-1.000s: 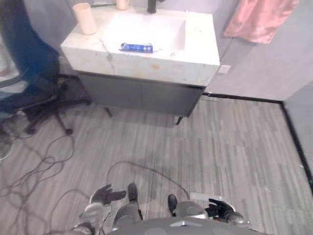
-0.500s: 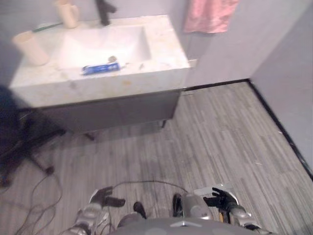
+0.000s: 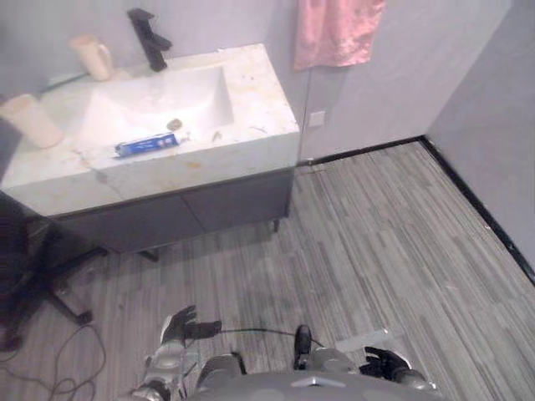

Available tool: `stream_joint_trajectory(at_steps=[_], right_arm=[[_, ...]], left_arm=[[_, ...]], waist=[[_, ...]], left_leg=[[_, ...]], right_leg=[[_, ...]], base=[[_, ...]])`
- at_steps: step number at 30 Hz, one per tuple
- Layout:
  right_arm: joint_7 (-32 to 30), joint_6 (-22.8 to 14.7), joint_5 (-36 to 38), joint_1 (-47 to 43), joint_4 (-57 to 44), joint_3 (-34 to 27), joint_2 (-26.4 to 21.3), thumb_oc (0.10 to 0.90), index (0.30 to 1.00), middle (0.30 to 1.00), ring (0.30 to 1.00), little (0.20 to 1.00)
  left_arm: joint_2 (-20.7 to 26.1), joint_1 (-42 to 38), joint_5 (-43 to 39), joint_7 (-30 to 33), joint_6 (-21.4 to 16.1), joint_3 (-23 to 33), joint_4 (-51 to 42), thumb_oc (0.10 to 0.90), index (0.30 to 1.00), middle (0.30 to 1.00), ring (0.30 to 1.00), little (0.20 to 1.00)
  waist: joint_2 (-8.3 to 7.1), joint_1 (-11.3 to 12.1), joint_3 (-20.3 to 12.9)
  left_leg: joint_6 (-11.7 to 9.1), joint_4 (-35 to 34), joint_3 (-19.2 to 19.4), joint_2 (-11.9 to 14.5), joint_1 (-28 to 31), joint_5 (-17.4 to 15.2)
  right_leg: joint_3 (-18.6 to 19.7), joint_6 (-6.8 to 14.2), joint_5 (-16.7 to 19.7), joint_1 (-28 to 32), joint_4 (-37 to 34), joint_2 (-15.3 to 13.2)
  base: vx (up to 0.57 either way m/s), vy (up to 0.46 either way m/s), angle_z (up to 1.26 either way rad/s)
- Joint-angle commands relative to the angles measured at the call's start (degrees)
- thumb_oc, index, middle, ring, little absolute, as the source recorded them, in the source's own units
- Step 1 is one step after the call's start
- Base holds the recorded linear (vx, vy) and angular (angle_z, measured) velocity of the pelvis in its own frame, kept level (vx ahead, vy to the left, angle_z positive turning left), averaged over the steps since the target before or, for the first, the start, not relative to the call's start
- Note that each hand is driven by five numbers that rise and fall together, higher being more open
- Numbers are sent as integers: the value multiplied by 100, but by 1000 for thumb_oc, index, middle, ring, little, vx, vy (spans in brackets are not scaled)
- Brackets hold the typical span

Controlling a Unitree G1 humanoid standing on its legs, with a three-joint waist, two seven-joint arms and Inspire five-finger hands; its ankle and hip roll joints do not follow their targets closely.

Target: Organize the bathroom.

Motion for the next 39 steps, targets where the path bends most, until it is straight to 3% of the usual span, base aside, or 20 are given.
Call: stream_joint_trajectory(at_steps=[1, 5, 9, 11, 12, 14, 16, 17, 20, 23, 24, 30, 33, 39], right_arm=[[-63, -246, 105, -280, 48, 59, 180, 800, 900, 900, 900, 900], [-180, -226, 229, -289, 46, 39, 220, 800, 900, 900, 900, 900], [-124, -190, 200, -261, -14, -106, 255, 800, 900, 900, 900, 900], [43, -209, 34, -250, -115, -149, 255, 800, 900, 900, 900, 900], [47, -210, 9, -249, -122, -147, 255, 800, 900, 900, 900, 900], [49, -191, -81, -259, -140, -111, 262, 800, 900, 900, 900, 900], [-19, -62, 53, -291, -158, -48, 288, 800, 900, 900, 900, 900], [-17, -23, 57, -270, -180, -58, 268, 800, 900, 900, 900, 900], [40, 27, 184, -303, -110, -94, 168, 800, 900, 900, 900, 900], [107, 72, 300, -353, -13, -195, 85, 800, 900, 900, 900, 900], [122, 113, 362, -333, -15, -252, 61, 800, 900, 900, 900, 900], [133, 26, 514, -328, 94, -309, 96, 800, 900, 900, 900, 900], [117, 33, 641, -364, 170, -311, 149, 800, 900, 900, 900, 900], [88, 62, 826, -427, 319, -288, 234, 800, 900, 900, 900, 900]], left_arm=[[416, -52, -8, 58, -412, -70, -194, 800, 900, 900, 900, 900], [347, -84, 37, 114, -622, -118, -192, 800, 900, 900, 900, 900], [338, -144, -146, 306, -881, -137, -397, 800, 900, 900, 900, 900], [401, -253, -61, 578, -892, -151, -673, 800, 900, 900, 900, 900], [409, -261, -75, 595, -874, -153, -695, 800, 900, 900, 900, 900], [477, -309, 13, 851, -975, -133, -837, 800, 900, 900, 900, 900], [623, -313, 281, 1527, -1191, -92, -1599, 800, 900, 900, 900, 900], [699, -303, 492, 1698, -1210, -125, -1854, 800, 900, 900, 900, 900], [901, -263, 942, 2332, -797, -173, -3024, 800, 900, 900, 900, 900], [1260, -249, 1023, 2535, -353, 6, -4234, 800, 900, 900, 900, 900], [1509, -270, 1079, 2604, -46, 141, -4906, 800, 900, 900, 900, 900], [2183, -481, 1203, 2859, 547, 557, -6300, 800, 900, 900, 900, 900], [2322, -551, 1193, 3049, 735, 693, -6773, 800, 900, 900, 900, 900], [2331, -537, 1439, 3459, 469, 846, -7322, 800, 900, 900, 900, 900]], waist=[[-162, -114, -108], [-92, -183, -118], [38, -280, -119], [144, -343, -87], [142, -346, -88], [118, -367, -97], [-18, -301, -122], [-33, -265, -127], [-9, -136, -152], [5, -22, -232], [12, 22, -285], [-5, 93, -386], [-19, 132, -427], [-27, 185, -465]], left_leg=[[175, -720, -120, -345, 176, 420], [232, -797, -151, -353, 259, 365], [390, -897, -12, -397, 466, 221], [434, -969, 86, -302, 560, 181], [437, -971, 94, -305, 567, 174], [408, -957, 156, -330, 627, 134], [323, -881, 360, -441, 710, 0], [334, -815, 336, -477, 657, -41], [349, -802, 314, -435, 603, -8], [339, -837, 328, -408, 627, 35], [351, -770, 286, -405, 591, 31], [338, -676, 248, -382, 641, -19], [325, -699, 208, -374, 701, -29], [303, -804, 137, -366, 797, -19]], right_leg=[[434, 725, -468, -184, 576, -117], [544, 773, -640, -312, 934, -151], [638, 948, -999, -634, 1878, -282], [620, 1064, -969, -1071, 2797, -332], [626, 1073, -958, -1102, 2827, -344], [554, 1097, -828, -1128, 2570, -418], [245, 1131, -423, -945, 1437, -635], [285, 1115, -418, -899, 1337, -640], [311, 1038, -433, -759, 1133, -559], [376, 974, -468, -516, 919, -440], [453, 950, -518, -427, 912, -398], [468, 938, -559, -242, 843, -374], [418, 933, -541, -154, 765, -376], [392, 935, -504, -61, 648, -367]], base=[[182, 188, 1], [200, 280, 23], [176, 221, 5], [163, 157, 8], [145, 80, -12], [115, 0, -5], [145, -80, -11], [91, -91, -17], [57, -88, 17], [103, -91, 18], [59, -45, -5], [56, -75, -1], [36, -68, 6], [12, -43, 11]])
